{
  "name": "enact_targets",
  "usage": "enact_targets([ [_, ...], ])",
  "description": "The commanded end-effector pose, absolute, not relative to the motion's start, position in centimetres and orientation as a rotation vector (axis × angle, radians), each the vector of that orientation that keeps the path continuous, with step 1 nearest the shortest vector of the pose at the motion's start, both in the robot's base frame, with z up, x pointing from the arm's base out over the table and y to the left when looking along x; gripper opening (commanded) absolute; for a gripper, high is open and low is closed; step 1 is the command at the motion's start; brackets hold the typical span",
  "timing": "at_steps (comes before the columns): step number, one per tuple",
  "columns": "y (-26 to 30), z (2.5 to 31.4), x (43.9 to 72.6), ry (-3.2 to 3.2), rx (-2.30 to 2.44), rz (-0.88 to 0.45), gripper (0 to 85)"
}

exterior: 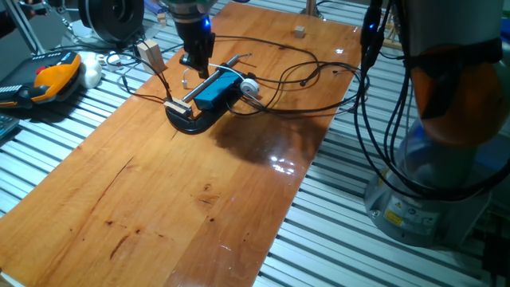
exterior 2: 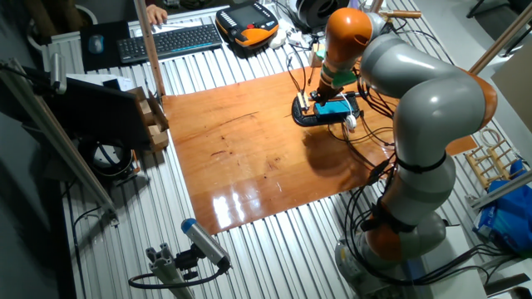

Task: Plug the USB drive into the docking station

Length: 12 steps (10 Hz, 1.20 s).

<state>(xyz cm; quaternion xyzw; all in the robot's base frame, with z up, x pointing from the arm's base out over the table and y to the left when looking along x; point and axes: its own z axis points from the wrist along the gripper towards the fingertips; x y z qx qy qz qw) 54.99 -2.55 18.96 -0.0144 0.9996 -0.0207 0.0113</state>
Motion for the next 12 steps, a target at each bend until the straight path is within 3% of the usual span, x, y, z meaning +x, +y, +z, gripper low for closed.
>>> enact_targets([
  [1, -2.7, 19.0, 55.1, 3.108, -0.042, -0.072, 0.0],
  [7, -3.7, 18.9, 55.2, 3.116, -0.002, -0.100, 0.0],
  [12, -3.8, 18.6, 55.2, 3.130, 0.030, -0.036, 0.0],
])
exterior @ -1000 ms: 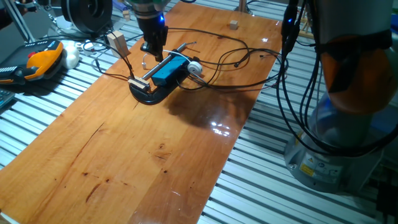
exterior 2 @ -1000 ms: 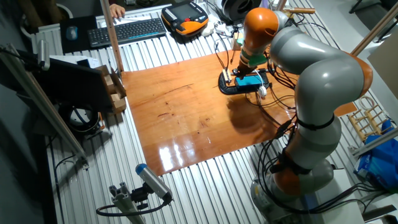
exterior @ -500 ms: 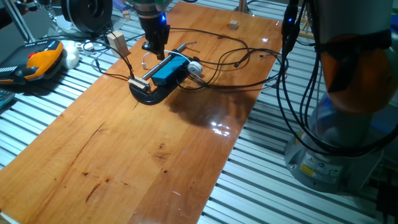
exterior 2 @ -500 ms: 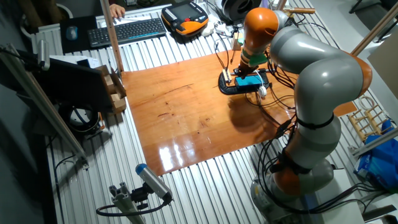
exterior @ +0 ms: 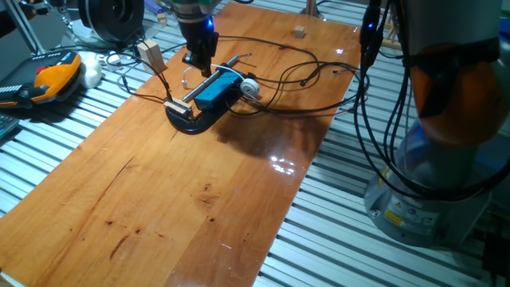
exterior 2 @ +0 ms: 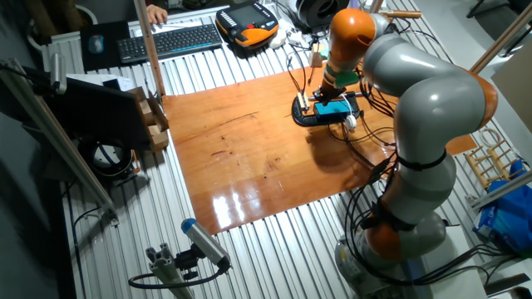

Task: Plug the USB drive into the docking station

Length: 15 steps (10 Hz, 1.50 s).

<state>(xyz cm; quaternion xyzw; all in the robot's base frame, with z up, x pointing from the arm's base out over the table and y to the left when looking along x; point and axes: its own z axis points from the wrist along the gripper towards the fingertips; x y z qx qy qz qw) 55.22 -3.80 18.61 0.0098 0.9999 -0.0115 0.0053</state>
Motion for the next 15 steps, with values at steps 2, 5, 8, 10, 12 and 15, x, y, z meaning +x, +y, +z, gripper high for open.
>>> enact_targets([
  [2, -3.8, 18.6, 55.2, 3.112, 0.096, -0.089, 0.0],
  [5, -3.8, 18.6, 55.2, 3.107, 0.141, -0.170, 0.0],
  [8, -3.8, 18.6, 55.2, 3.105, 0.117, -0.139, 0.0],
  [10, -3.8, 18.6, 55.2, 3.110, 0.177, -0.144, 0.0],
  [12, -4.7, 18.0, 56.6, 3.099, 0.147, -0.145, 0.0],
  [15, -6.4, 17.4, 60.2, 3.092, 0.076, -0.081, 0.0],
])
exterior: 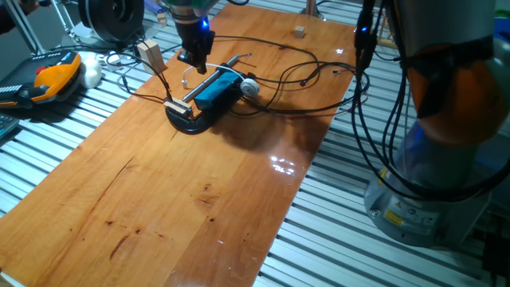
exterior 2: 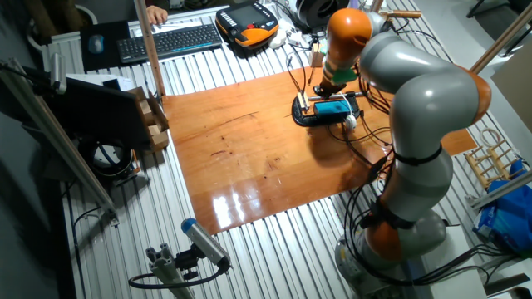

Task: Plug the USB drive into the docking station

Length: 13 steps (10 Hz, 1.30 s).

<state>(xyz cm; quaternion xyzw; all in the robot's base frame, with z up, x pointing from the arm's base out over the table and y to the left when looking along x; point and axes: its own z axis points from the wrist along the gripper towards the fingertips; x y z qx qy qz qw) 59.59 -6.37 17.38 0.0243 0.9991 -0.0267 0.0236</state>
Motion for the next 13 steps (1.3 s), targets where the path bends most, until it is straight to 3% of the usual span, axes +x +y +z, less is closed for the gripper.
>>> enact_targets([
  [1, -6.7, 17.5, 61.0, 3.093, 0.064, -0.091, 0.0],
  [8, -10.1, 16.3, 63.4, 3.091, 0.043, -0.056, 0.0],
  [13, -10.3, 13.6, 64.6, 3.065, 0.038, -0.038, 0.0],
])
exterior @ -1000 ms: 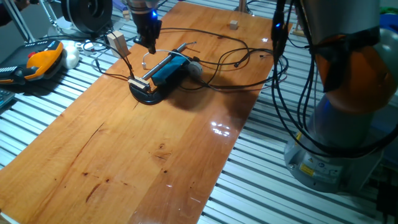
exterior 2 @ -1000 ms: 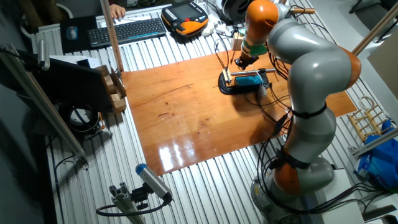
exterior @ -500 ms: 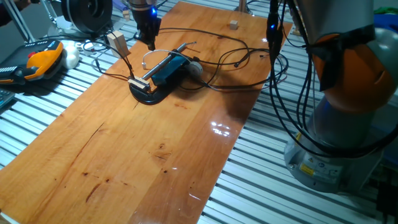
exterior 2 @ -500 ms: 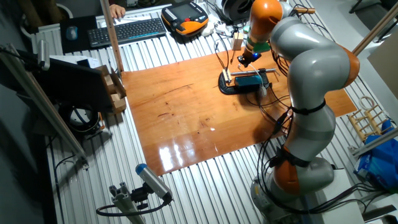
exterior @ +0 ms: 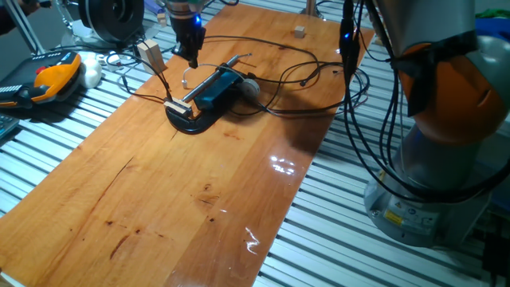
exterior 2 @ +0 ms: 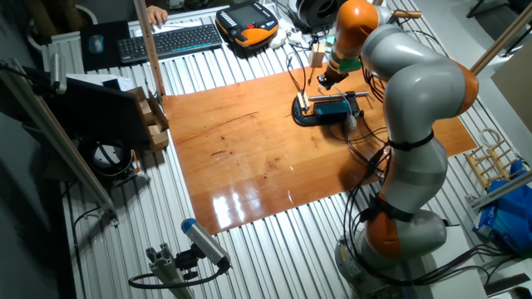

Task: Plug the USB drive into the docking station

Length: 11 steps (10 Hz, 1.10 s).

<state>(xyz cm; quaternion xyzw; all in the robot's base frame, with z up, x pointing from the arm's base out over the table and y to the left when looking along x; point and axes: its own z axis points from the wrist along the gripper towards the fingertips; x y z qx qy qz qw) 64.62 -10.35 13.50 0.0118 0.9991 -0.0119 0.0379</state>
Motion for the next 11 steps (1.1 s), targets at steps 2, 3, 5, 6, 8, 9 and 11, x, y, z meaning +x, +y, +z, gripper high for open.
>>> enact_targets([
  [2, -10.27, 12.79, 64.83, 3.067, 0.033, -0.027, 0.0],
  [3, -10.27, 12.73, 64.86, 3.069, 0.033, -0.027, 0.0],
  [5, -10.27, 12.73, 64.86, 3.087, 0.049, -0.001, 0.0],
  [6, -10.27, 12.73, 64.86, 3.080, 0.079, -0.012, 0.0],
  [8, -10.27, 12.73, 64.86, 3.078, 0.108, -0.055, 0.0],
  [9, -10.27, 12.73, 64.86, 3.084, 0.118, -0.063, 0.0],
  [11, -10.27, 12.73, 64.86, 3.098, 0.116, -0.105, 0.0],
])
